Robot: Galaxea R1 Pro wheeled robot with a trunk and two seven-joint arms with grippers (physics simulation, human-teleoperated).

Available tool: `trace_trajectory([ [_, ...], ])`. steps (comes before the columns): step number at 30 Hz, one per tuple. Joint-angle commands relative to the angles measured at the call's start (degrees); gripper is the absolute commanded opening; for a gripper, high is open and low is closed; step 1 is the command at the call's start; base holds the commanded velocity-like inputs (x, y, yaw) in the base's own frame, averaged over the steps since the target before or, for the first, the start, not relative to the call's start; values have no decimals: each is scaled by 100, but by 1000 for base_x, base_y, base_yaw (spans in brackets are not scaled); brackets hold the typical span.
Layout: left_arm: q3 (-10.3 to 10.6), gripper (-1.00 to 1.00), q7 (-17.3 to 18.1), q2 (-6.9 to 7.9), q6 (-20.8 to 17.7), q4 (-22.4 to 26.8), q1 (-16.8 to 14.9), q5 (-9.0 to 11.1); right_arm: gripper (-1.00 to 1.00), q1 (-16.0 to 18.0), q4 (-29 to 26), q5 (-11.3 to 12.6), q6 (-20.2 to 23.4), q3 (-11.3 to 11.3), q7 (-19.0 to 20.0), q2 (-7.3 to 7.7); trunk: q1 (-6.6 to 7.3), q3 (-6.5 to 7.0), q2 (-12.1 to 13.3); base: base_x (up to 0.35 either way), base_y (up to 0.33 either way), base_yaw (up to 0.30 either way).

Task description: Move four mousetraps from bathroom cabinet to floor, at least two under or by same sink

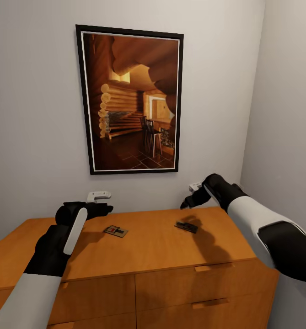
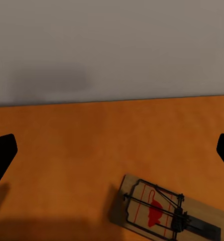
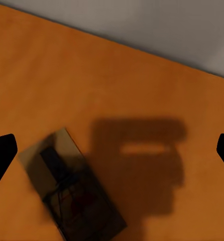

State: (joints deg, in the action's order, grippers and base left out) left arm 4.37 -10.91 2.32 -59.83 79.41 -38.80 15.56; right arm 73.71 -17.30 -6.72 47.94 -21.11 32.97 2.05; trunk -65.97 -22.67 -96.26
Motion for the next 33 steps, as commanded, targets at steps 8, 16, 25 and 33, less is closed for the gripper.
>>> trace_trajectory([
  [8,12,100,-60,5,-17,5,-5,56,100,3,340,-62,-255,136,-59,-89,0,-7,-4,0,0,0],
  [16,12,100,-60,5,-17,5,-5,60,100,3,397,-59,-290,171,-58,-104,0,-7,-4,0,0,0],
  [25,12,100,-60,5,-17,5,-5,61,100,3,421,-51,-294,173,-47,-108,0,-7,-4,0,0,0],
  [33,12,100,-60,5,-17,-3,-5,61,100,-5,499,-42,-325,177,-45,-105,0,-7,-4,0,0,0],
])
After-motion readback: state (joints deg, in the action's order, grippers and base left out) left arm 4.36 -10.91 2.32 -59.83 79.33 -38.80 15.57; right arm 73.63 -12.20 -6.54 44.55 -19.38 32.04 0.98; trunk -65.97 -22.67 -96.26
